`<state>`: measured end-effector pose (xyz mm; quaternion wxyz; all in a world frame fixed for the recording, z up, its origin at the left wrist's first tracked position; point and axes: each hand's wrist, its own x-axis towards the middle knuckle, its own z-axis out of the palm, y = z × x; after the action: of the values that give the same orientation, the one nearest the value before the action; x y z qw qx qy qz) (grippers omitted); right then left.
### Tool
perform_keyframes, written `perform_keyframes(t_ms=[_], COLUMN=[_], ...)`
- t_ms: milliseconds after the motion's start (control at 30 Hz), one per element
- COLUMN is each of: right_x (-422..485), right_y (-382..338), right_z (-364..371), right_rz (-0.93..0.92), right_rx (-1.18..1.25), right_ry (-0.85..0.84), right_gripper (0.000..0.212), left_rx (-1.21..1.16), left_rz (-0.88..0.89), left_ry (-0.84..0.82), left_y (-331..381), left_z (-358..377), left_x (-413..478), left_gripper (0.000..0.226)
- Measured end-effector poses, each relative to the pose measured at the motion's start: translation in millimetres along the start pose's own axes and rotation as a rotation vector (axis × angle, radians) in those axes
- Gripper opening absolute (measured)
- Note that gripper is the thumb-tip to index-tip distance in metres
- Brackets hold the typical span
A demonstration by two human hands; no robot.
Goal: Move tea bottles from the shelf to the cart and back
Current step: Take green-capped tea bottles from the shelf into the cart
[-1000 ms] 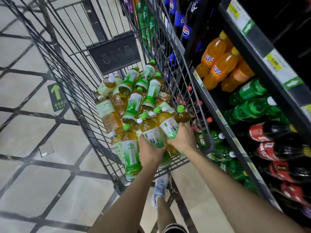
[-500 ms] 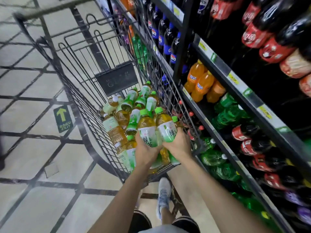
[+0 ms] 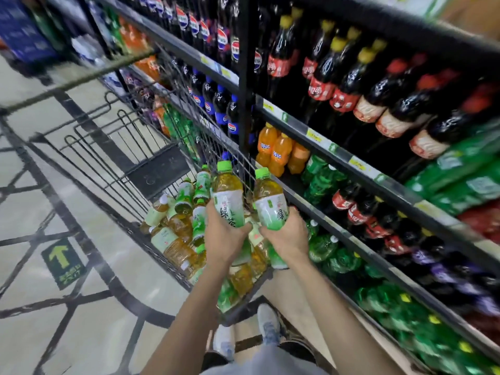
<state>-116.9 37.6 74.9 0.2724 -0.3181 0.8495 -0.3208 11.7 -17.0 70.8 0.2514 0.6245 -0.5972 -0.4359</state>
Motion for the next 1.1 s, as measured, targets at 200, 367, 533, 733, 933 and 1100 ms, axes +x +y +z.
perform_keyframes(t_ms=[200, 367, 533, 733, 933, 1100], right_x=[-32, -58, -83, -113, -157, -202], right_y=[-7, -7, -3, 14, 38, 60], right_z=[-15, -43, -91, -151, -222, -282], right_rz=[0.02, 0.026, 0.014, 0.028, -0.005, -0.043], right_rx=[0.168, 0.287, 0.337, 0.39, 0.439, 0.455], right_ry=[0.193, 0.379, 0.529, 0.708, 0.86, 0.96], right_gripper=[0.05, 0.046, 0.044, 0.045, 0.046, 0.048], left_rx=[0.12, 0.113, 0.059, 0.009, -0.025, -0.069], left_rz=[0.241, 0.407, 0.534, 0.678, 0.791, 0.899], left_ry=[-0.056, -0.134, -0.22, -0.313, -0.371, -0.41], left_y=[23, 50, 87, 135, 177, 212], left_z=[-20, -23, -13, 9, 39, 59], left_x=[-13, -32, -56, -96, -159, -224], left_gripper=[0.094, 0.089, 0.087, 0.085, 0.089, 0.094])
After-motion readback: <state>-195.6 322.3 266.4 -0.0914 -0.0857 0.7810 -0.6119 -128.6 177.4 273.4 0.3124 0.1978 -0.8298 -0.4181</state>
